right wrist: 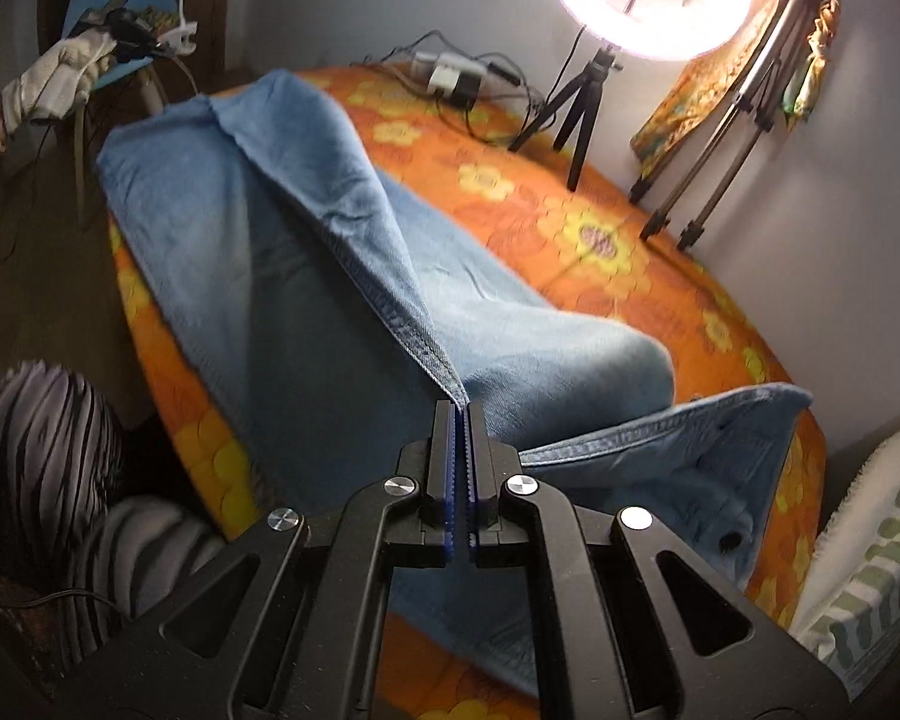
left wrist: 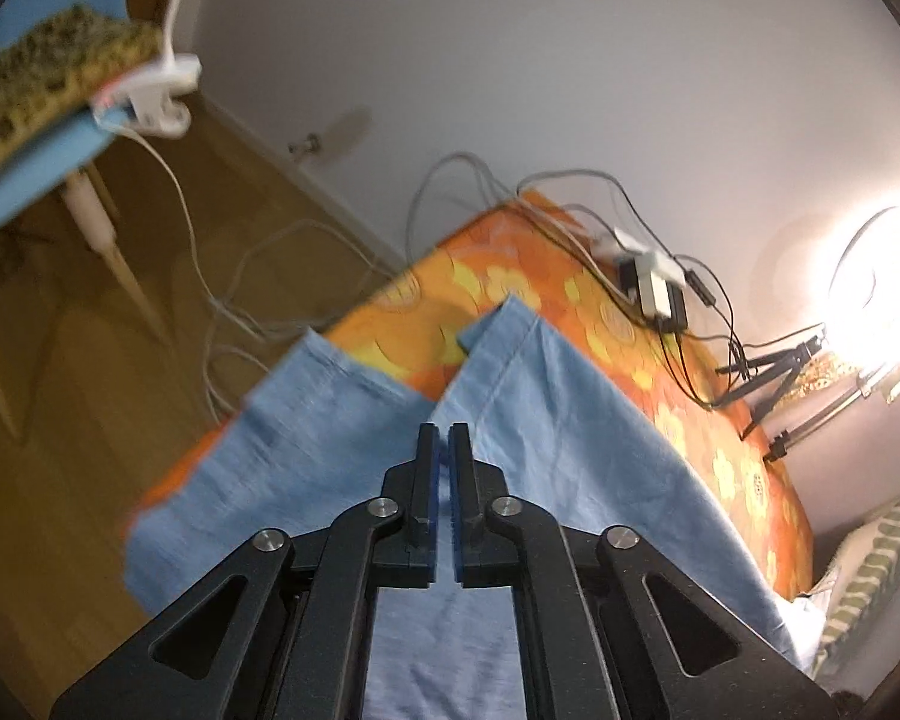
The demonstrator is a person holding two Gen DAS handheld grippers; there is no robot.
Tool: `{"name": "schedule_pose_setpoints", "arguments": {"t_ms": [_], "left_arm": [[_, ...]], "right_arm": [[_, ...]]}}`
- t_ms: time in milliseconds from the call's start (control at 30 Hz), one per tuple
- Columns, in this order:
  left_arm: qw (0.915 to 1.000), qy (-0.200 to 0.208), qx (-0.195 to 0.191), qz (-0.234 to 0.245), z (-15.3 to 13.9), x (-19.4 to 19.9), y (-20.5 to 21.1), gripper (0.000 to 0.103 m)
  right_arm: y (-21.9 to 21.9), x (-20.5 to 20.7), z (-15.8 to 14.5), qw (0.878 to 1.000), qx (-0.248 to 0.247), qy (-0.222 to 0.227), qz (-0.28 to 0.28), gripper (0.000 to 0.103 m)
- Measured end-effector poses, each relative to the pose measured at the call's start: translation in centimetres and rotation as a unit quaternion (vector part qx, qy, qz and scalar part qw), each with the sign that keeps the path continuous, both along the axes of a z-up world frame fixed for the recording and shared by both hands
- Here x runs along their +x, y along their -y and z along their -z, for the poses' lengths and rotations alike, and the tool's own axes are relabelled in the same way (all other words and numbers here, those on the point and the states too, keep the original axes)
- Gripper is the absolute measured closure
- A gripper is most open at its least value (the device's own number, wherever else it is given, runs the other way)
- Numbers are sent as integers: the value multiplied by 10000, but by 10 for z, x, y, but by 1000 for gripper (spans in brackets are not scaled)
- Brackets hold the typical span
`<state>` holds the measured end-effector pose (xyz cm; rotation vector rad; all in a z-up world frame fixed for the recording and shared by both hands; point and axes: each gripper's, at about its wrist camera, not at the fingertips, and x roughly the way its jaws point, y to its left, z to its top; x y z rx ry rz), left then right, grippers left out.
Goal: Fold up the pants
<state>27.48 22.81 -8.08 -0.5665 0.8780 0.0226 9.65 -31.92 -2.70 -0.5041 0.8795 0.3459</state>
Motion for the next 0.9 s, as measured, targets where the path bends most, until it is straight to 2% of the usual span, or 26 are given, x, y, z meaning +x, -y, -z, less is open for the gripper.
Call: {"name": "schedule_pose_setpoints", "arguments": {"t_ms": [67, 133, 167, 200, 233, 333, 500, 600, 633, 667, 700, 900], "left_arm": [[9994, -80, -337, -12, 10, 5, 4, 86], [9983, -109, -566, 39, 19, 14, 14, 85], [9978, -130, -644, 63, 24, 17, 17, 78], [9969, -178, -762, 61, 30, 22, 22, 65], [9963, -225, -823, 43, 34, 25, 23, 60], [9936, -423, -1049, -76, 53, 35, 26, 57], [9901, -608, -1219, -336, 78, 48, 26, 57], [9870, -551, -1387, -595, 85, 51, 23, 62], [9862, -530, -1421, -665, 85, 52, 22, 66], [9864, -519, -1398, -685, 84, 53, 22, 88], [9871, -536, -1349, -684, 82, 55, 22, 95], [9926, -229, -1042, -585, 49, 60, 24, 96]], "right_arm": [[0, -5, 4, 10000, -66, -25, -7, 100], [0, -8, 5, 10000, -82, -28, 5, 100], [0, -8, 5, 10000, -72, -33, 16, 100], [1, -8, 6, 10000, -65, -34, 28, 100], [1, -9, 7, 10000, -59, -36, 42, 100], [2, -8, 11, 9999, -63, -67, 53, 100], [4, -4, 15, 9999, -89, -114, 28, 100], [8, 1, 15, 9999, -59, -121, 83, 100], [8, 2, 16, 9999, -62, -120, 99, 100], [8, 3, 16, 9998, -82, -113, 107, 100], [9, 3, 17, 9998, -106, -100, 107, 100], [10, 13, 13, 9996, -122, 49, 235, 100]]}}
